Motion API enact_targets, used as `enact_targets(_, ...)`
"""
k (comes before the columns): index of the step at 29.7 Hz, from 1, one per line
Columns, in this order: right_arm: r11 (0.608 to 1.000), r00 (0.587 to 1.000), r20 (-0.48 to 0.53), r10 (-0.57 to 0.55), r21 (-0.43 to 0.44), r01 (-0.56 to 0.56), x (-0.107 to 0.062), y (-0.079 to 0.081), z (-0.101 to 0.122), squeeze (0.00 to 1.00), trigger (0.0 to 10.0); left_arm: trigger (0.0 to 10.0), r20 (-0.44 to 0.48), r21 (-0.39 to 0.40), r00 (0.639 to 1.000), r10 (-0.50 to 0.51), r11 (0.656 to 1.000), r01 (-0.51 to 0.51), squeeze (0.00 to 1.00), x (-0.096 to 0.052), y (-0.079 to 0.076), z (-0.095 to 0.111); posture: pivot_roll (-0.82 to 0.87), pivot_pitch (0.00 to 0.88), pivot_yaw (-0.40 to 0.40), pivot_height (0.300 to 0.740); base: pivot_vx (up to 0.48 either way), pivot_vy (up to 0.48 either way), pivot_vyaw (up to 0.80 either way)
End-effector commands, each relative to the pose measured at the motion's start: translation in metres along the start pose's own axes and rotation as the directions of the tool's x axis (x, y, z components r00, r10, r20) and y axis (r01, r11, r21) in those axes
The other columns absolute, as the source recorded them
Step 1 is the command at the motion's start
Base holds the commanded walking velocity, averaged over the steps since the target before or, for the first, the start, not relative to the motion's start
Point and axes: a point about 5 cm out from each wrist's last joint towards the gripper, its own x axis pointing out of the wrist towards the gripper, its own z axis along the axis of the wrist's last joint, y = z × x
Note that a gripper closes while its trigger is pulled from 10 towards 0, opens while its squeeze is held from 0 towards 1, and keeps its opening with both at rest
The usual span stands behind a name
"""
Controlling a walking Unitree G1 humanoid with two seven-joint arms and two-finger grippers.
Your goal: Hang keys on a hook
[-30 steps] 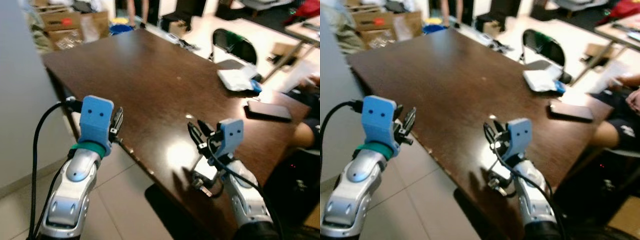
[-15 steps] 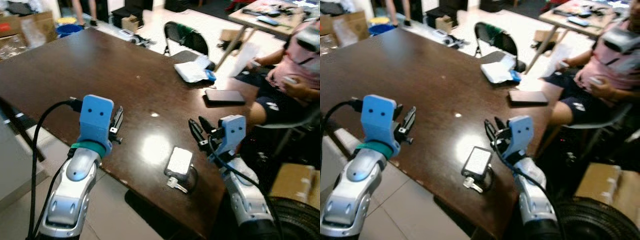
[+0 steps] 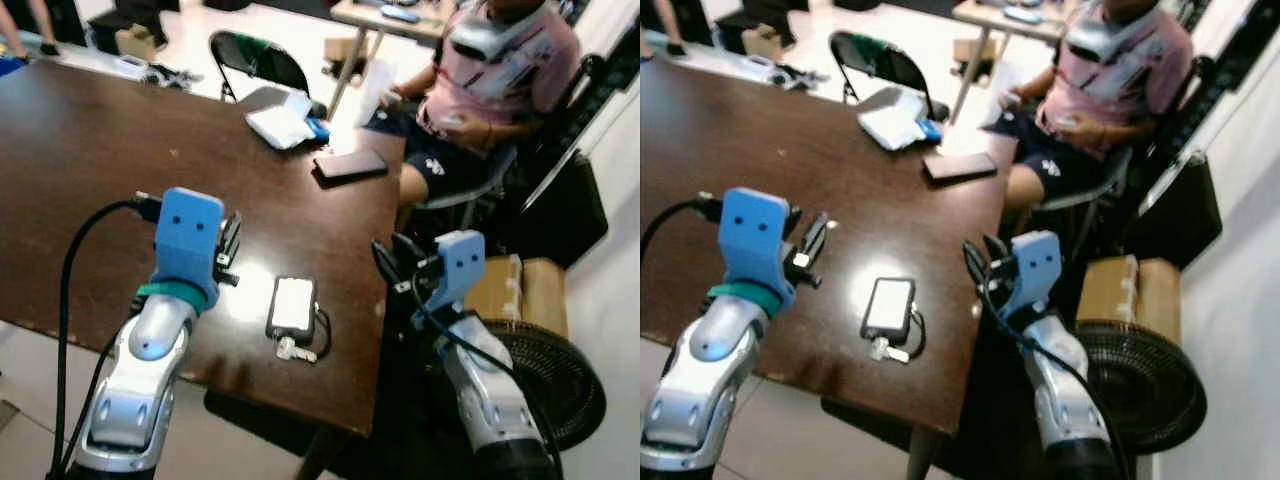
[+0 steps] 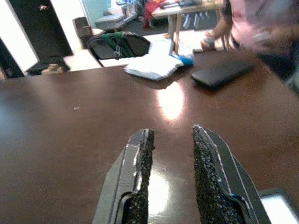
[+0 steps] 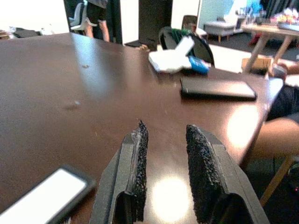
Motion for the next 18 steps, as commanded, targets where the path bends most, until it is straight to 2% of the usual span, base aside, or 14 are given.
enact_targets(1,1.000,1.000,-0.020,-0.015,-0.002,0.015,-0.005,-0.004,-0.004,0.00,10.0,10.0,-0.091,0.052,0.995,-0.035,0.998,0.040,0.00,0.003,-0.001,-0.012,0.08,0.116,0.034,0.740,0.000,0.000,-0.80)
enact_targets(3,1.000,1.000,-0.018,-0.015,-0.003,0.015,-0.004,-0.003,-0.003,0.00,10.0,10.0,-0.144,0.126,0.987,-0.070,0.988,0.089,0.00,0.002,0.004,-0.020,0.08,0.116,0.035,0.740,0.000,0.000,-0.80)
enact_targets(7,1.000,1.000,-0.016,-0.016,-0.005,0.016,-0.004,-0.004,-0.003,0.00,10.0,10.0,-0.175,0.145,0.983,-0.061,0.986,0.087,0.00,0.001,0.009,-0.024,0.08,0.119,0.036,0.740,0.000,0.000,-0.78)
enact_targets(13,1.000,1.000,-0.009,-0.013,-0.024,0.013,-0.001,-0.002,-0.001,0.00,10.0,10.0,-0.168,0.123,0.986,0.015,0.992,0.006,0.00,0.002,0.016,-0.026,0.08,0.118,0.036,0.740,0.000,0.000,0.00)
enact_targets(15,1.000,1.000,-0.006,-0.011,-0.028,0.010,0.000,-0.001,0.001,0.00,10.0,10.0,-0.159,0.090,0.986,0.046,0.995,-0.032,0.00,0.003,0.020,-0.025,0.08,0.118,0.035,0.740,0.000,0.000,0.00)
enact_targets(18,0.999,1.000,-0.005,-0.007,-0.031,0.007,0.001,0.000,0.001,0.00,10.0,10.0,-0.177,0.101,0.983,0.044,0.995,-0.027,0.00,0.003,0.021,-0.030,0.08,0.118,0.036,0.740,0.000,0.000,0.00)
